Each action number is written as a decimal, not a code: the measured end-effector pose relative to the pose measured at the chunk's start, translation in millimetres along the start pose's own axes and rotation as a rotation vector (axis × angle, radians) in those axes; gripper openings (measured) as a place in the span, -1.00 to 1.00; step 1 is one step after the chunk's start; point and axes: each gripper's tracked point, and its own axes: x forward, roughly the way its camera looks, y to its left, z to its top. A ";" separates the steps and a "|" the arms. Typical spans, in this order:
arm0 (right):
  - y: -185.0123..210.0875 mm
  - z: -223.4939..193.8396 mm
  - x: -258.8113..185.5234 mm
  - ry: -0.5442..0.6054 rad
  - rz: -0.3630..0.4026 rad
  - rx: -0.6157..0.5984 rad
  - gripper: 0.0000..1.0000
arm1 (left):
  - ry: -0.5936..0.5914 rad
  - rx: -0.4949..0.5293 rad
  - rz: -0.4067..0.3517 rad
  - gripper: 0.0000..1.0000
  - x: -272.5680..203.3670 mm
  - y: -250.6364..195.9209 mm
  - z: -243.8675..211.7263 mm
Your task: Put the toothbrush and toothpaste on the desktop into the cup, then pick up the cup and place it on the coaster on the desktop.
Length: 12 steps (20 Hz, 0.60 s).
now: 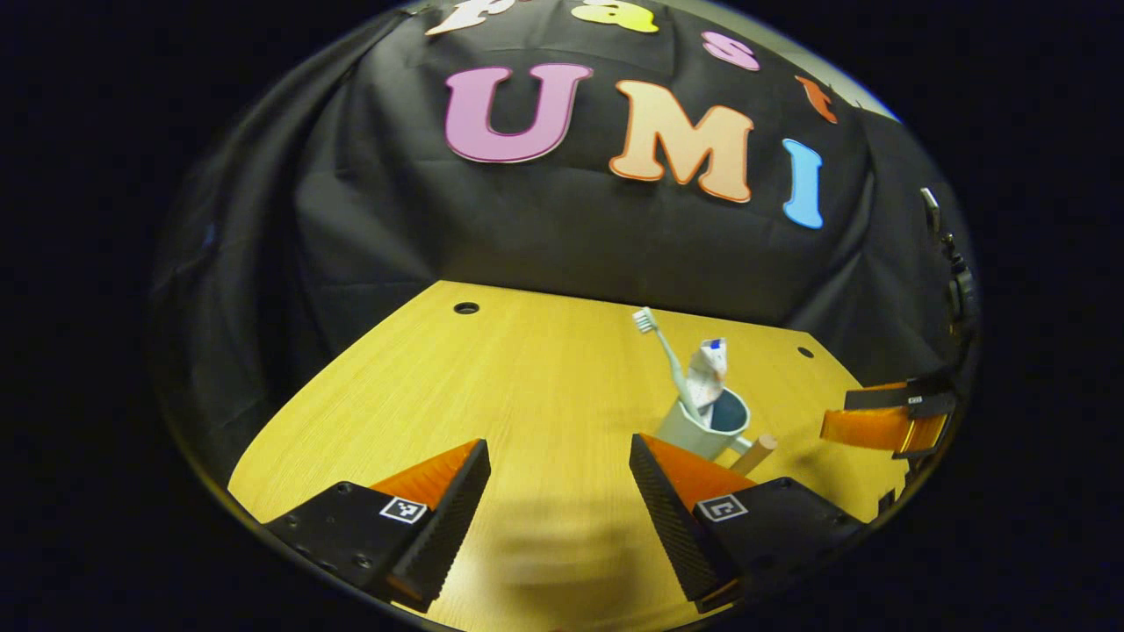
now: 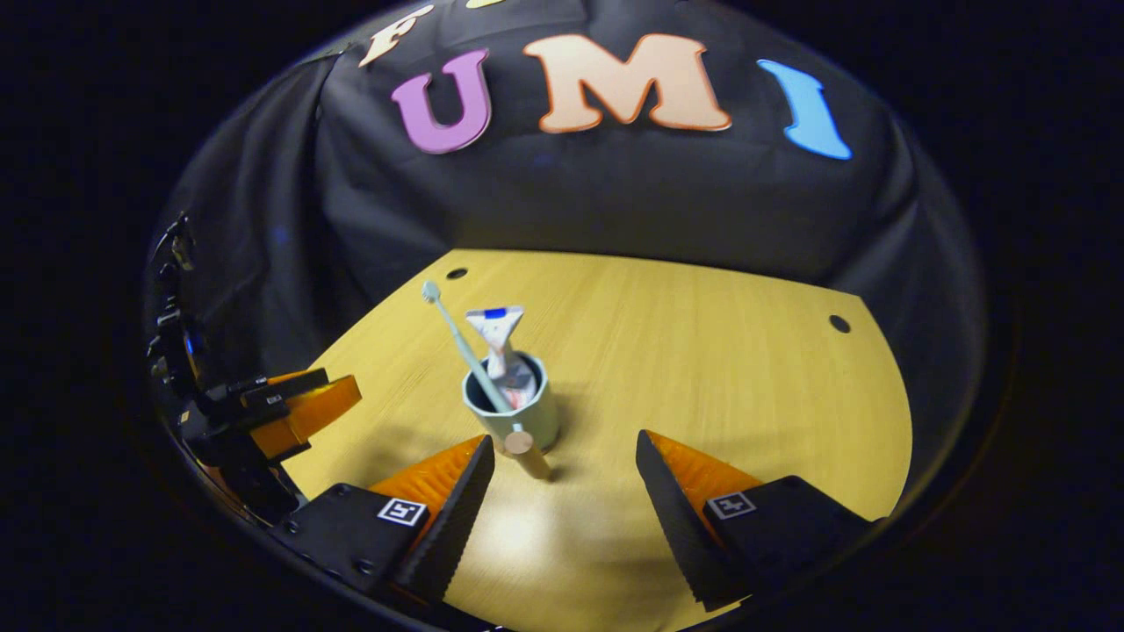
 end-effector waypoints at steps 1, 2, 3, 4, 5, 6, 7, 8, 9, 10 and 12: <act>-13.9 5.5 -11.4 -0.034 -0.027 0.027 0.99 | 0.000 0.007 -0.020 0.89 0.4 -8.2 2.2; -26.9 7.8 -22.5 -0.059 -0.045 0.063 0.99 | 0.007 0.008 -0.041 0.89 1.1 -16.6 2.7; -36.4 7.2 -31.6 -0.071 -0.055 0.102 0.92 | 0.012 0.012 -0.059 0.89 1.2 -24.4 3.2; -48.7 4.9 -38.1 -0.083 -0.073 0.138 0.93 | 0.013 0.017 -0.073 0.90 1.4 -31.7 5.0; -59.8 4.5 -45.9 -0.098 -0.092 0.169 0.99 | 0.010 0.025 -0.082 0.89 0.5 -38.5 7.5; -68.8 3.5 -53.1 -0.116 -0.109 0.192 0.99 | 0.005 0.034 -0.091 0.89 0.3 -44.1 10.6; -77.6 3.9 -61.3 -0.132 -0.125 0.208 0.92 | 0.003 0.040 -0.100 0.90 -0.1 -50.2 12.6; -85.3 3.2 -70.4 -0.147 -0.138 0.217 0.92 | 0.001 0.043 -0.106 0.90 -0.8 -55.1 14.9; -91.2 2.9 -76.9 -0.158 -0.146 0.219 0.90 | -0.006 0.041 -0.109 0.90 -1.7 -59.3 18.7; -97.5 3.5 -84.6 -0.169 -0.149 0.218 0.98 | -0.012 0.037 -0.109 0.90 -2.4 -63.3 20.7; -106.3 5.5 -96.1 -0.193 -0.155 0.219 0.90 | -0.008 0.033 -0.089 0.89 -4.2 -68.3 21.7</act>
